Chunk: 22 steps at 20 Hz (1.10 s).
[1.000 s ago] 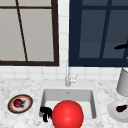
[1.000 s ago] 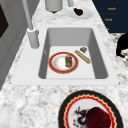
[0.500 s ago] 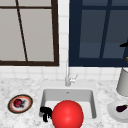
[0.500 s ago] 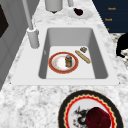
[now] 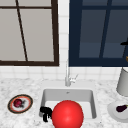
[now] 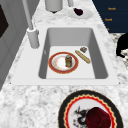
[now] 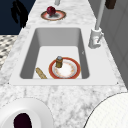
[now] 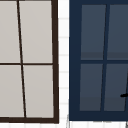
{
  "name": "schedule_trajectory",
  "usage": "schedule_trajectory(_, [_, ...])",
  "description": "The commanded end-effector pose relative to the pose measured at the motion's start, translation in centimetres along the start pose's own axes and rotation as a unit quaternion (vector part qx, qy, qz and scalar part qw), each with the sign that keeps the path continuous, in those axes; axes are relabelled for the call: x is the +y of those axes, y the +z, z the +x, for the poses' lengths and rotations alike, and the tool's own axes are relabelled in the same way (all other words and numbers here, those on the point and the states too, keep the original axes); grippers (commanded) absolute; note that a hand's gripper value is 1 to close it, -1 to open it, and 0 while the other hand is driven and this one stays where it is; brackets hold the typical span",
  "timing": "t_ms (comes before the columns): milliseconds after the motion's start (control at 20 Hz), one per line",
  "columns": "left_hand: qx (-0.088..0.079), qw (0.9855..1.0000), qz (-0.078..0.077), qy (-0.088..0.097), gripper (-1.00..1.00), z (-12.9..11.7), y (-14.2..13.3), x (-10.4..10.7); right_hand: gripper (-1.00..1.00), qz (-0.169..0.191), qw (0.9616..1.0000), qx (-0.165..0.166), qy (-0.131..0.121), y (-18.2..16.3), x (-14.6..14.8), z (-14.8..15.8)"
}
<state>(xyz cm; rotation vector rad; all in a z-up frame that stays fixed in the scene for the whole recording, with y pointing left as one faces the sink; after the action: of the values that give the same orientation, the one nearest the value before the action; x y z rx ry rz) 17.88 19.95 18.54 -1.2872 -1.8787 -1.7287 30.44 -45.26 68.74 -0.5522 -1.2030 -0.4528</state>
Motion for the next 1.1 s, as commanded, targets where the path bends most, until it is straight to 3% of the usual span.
schedule_trajectory(0, [0.000,1.0000,0.000,0.000,0.00,0.0,0.0,0.0,-1.00,-0.002,0.9996,-0.025,-0.011,-2.5,1.5,-1.6])
schedule_trajectory(100, [0.000,1.0000,0.000,0.000,0.00,0.0,0.0,0.0,-1.00,0.018,0.9971,-0.059,-0.046,-2.0,0.4,-3.4])
schedule_trajectory(150, [0.000,1.0000,0.000,0.000,0.00,0.0,0.0,0.0,1.00,0.024,0.9948,-0.078,-0.062,-1.4,0.0,-4.0])
schedule_trajectory(250, [0.000,1.0000,0.000,0.000,0.00,0.0,0.0,0.0,1.00,0.001,0.9937,-0.093,-0.062,1.3,-0.6,-5.1])
schedule_trajectory(550, [0.000,1.0000,0.000,0.000,0.00,0.0,0.0,0.0,1.00,-0.056,0.9889,-0.102,-0.092,3.7,-3.0,-3.3])
schedule_trajectory(700, [0.000,1.0000,0.000,0.000,0.00,0.0,0.0,0.0,1.00,-0.051,0.9897,-0.105,-0.082,5.8,-4.3,-4.5])
schedule_trajectory(1050, [0.000,1.0000,0.000,0.000,0.00,0.0,0.0,0.0,1.00,-0.104,0.9853,-0.107,-0.082,10.9,-5.1,-7.4])
